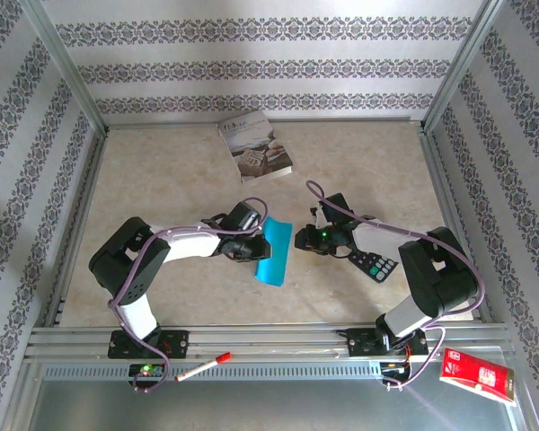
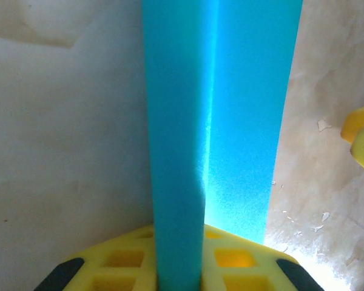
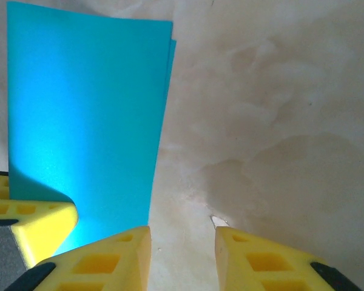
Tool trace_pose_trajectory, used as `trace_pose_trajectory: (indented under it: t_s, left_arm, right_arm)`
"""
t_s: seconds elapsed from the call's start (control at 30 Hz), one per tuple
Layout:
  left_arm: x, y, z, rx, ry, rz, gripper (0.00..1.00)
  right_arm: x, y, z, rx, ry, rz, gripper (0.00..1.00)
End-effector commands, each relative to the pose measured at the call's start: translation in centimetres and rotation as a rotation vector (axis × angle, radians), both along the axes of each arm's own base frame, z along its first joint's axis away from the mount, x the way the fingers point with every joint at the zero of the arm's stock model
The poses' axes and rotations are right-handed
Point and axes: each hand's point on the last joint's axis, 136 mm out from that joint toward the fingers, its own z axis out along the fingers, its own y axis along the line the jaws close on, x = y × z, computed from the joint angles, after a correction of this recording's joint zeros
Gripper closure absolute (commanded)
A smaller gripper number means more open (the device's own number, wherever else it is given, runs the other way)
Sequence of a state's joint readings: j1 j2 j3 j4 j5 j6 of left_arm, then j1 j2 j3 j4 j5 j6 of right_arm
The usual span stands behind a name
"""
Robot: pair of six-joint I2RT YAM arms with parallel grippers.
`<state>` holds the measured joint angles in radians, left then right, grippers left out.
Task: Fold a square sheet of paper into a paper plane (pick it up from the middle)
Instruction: First fold in half a square sheet of paper at the center of the table.
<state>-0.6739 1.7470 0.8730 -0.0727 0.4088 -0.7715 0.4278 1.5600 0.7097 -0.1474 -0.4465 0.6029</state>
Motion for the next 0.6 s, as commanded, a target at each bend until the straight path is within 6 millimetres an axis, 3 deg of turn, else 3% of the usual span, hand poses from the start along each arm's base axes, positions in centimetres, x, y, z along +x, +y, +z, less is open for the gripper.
trace_pose_trajectory:
  t_s: [0.0, 0.57]
  left_arm:
    - [0.3, -0.5, 1.1, -0.071, -0.007, 0.023, 0.86]
    - [-0.3, 0.4, 0.6, -0.028, 0.011, -0.002, 0.86]
  right_arm:
    - [0.1, 0.2, 0.5, 0.004, -0.005, 0.031, 0.66]
    - [2.3, 1.3, 0.3, -0.001, 0.005, 0.037, 0.67]
